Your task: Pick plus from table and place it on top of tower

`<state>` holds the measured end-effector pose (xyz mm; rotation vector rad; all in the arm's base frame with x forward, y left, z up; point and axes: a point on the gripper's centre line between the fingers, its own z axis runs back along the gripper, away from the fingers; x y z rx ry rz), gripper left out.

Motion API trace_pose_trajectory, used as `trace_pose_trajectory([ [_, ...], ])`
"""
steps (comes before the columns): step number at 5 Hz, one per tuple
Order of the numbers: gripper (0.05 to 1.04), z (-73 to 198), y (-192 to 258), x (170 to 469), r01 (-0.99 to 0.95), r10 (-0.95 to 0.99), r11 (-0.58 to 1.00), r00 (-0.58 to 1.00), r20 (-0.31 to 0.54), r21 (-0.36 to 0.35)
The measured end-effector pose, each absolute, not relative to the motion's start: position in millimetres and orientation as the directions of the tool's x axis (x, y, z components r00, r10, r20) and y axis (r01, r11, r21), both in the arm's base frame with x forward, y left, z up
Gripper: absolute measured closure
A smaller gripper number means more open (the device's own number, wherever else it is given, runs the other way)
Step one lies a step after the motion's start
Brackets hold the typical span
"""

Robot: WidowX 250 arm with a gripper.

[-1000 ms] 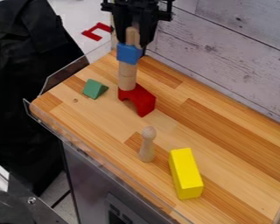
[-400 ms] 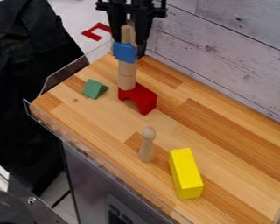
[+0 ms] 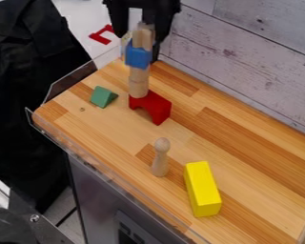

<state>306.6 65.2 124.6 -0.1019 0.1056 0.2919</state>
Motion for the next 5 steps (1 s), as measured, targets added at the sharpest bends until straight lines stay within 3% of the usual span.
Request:
trace_pose_trajectory([
  [3, 0.085, 164.2, 24.8, 297.2, -0.203, 0.201, 0.979, 0.977, -0.065, -0.033],
  [5, 0.085, 172.5, -40.8, 275.8, -0.106, 0.106, 0.994, 0.993, -0.049, 0.008],
])
